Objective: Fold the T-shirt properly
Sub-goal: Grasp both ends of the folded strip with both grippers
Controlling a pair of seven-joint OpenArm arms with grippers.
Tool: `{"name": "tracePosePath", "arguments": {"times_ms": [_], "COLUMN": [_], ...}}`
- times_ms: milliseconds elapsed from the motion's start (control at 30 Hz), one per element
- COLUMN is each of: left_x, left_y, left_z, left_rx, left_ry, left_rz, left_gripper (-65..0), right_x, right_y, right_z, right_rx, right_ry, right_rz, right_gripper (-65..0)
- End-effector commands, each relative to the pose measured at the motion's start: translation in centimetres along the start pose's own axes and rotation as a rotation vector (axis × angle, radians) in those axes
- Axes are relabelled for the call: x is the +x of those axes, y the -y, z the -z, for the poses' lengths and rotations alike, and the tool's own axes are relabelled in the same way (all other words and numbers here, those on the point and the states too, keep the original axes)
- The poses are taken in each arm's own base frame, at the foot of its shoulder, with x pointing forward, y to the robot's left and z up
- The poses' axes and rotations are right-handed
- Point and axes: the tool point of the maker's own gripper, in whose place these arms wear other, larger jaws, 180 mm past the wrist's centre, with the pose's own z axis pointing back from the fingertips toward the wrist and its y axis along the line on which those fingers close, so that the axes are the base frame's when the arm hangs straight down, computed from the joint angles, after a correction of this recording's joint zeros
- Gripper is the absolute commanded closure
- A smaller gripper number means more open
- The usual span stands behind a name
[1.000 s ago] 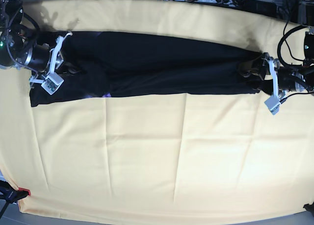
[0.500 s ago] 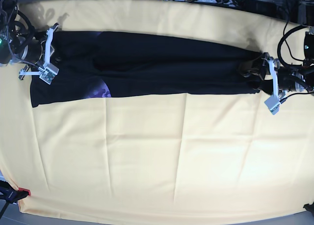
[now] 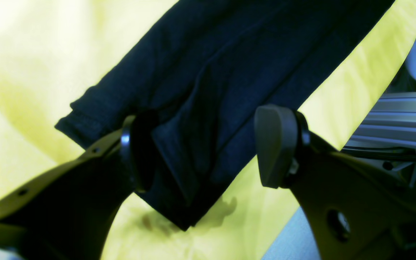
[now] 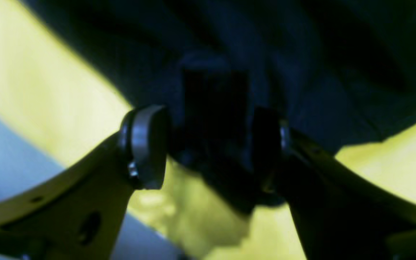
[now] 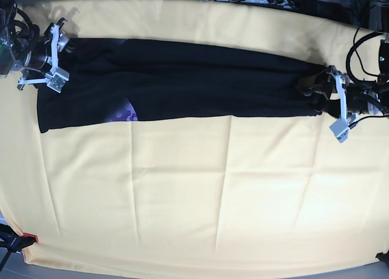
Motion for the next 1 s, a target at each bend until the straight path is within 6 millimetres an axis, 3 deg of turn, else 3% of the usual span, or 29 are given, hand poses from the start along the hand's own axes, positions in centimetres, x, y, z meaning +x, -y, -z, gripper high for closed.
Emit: {"name": "tracePosePath", "arguments": {"times_ms": [0,100,200,233,300,333,433,500,667,833,967], "left_x": [1.1,1.1,1.3,1.7,2.5,3.0,4.4,5.1,2.8,-1.7,-3.3], "left_y": [-0.2,-0.2,-0.2,-0.3,-0.7,-1.0,-2.3,-3.3,-6.3,-7.1,-6.4], "left_z": [-1.1,-1.1,-1.2,-1.3,-1.9,-2.5,-4.7,-6.4,-8.6,-6.7,-4.5], "left_rx": [0.015,0.016,0.016,0.020,0.040,0.056,0.123,0.180,0.351,0.413,0.392], "left_ry": [0.022,0.020,0.029,0.051,0.094,0.118,0.209,0.269,0.347,0.341,0.354], "left_rz": [0.033,0.033,0.033,0.033,0.025,0.021,-0.011,-0.034,-0.183,-0.335,-0.387], "left_gripper": [-43.0,-43.0,-43.0,-43.0,-43.0,-43.0,-43.0,-43.0,-43.0,-43.0,-43.0], "right_x": [1.1,3.0,6.1,7.1,8.2,8.5,8.0,6.7,2.7,1.5,1.6], "right_y": [1.2,1.9,2.2,2.1,1.8,1.7,2.0,2.8,3.2,3.1,3.1], "right_z": [-1.5,-3.7,-5.8,-6.2,-5.9,-5.4,-3.1,-1.1,3.1,4.2,4.2], "right_rx": [-0.050,-0.127,-0.175,-0.164,-0.134,-0.121,-0.114,-0.136,-0.118,-0.110,-0.108], "right_ry": [0.026,0.074,0.242,0.310,0.409,0.445,0.506,0.500,0.414,0.388,0.392], "right_rz": [-0.039,-0.093,-0.048,-0.009,0.055,0.092,0.183,0.255,0.400,0.460,0.461], "right_gripper": [-38.3,-38.2,-32.7,-26.6,-6.7,0.0,0.0,0.0,0.0,0.0,0.0]}}
